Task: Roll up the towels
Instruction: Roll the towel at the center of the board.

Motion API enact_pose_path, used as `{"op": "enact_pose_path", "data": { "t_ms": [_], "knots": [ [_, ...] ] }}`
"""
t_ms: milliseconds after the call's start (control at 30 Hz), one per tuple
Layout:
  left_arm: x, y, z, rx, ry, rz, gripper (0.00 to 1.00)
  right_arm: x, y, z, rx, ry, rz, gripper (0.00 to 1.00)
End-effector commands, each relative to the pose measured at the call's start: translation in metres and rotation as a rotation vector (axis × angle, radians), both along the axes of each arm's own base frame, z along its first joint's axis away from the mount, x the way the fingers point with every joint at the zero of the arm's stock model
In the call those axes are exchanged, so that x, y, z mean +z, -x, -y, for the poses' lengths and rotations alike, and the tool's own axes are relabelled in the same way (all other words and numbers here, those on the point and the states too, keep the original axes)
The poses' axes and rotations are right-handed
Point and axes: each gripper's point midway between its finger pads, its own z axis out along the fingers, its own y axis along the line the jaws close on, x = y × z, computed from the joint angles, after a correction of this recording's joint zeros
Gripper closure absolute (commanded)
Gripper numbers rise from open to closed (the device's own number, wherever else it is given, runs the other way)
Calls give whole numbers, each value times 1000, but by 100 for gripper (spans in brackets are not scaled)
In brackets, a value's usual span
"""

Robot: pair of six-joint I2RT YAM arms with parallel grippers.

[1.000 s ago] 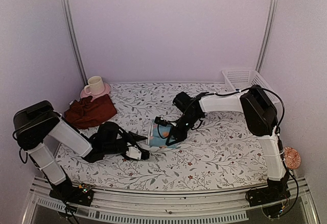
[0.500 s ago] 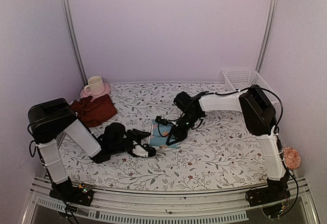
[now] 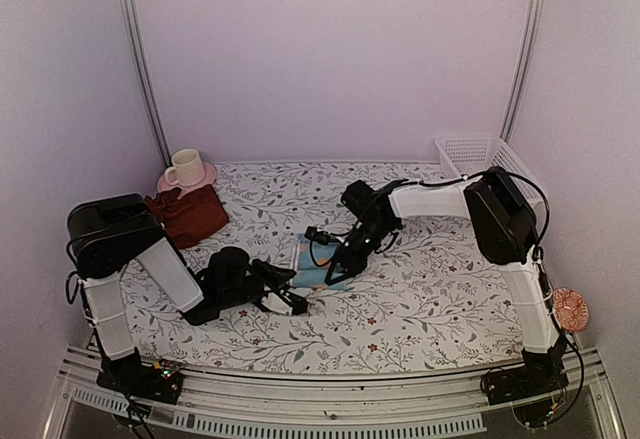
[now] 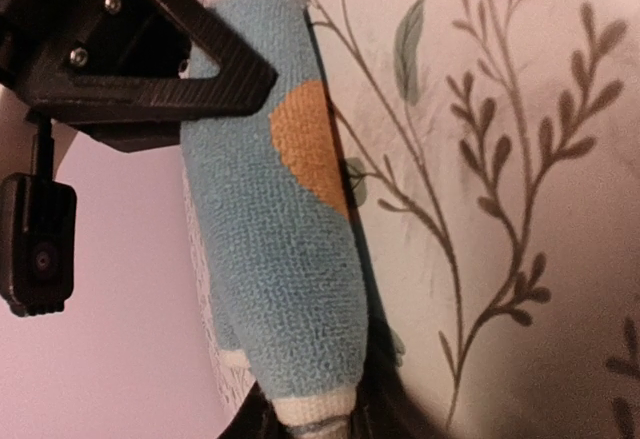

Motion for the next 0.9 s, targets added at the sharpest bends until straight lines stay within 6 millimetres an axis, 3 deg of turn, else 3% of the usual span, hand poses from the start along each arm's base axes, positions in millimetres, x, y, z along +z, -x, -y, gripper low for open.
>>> {"op": "enact_pose_path", "data": {
  "t_ms": [0,233,300,367,600,867],
  "knots": [
    [-18,9,0,-17,-52,-47,87,-31,2,16,-14,95,-45,83],
    [-16,9,3,9,-47,-137,98,-26,0,16,-11,96,-32,82],
    [-16,12,3,15,-53,-187,100,-22,0,18,-9,96,-18,75],
    [-15,16,3,20,-60,-255,100,0,-3,17,-9,72,32,71],
    [-19,31,-2,52,-100,-524,98,45,-3,26,-23,27,155,61],
    [-12,28,-6,131,-82,-730,93,68,15,37,-28,33,413,54]
  ]
}}
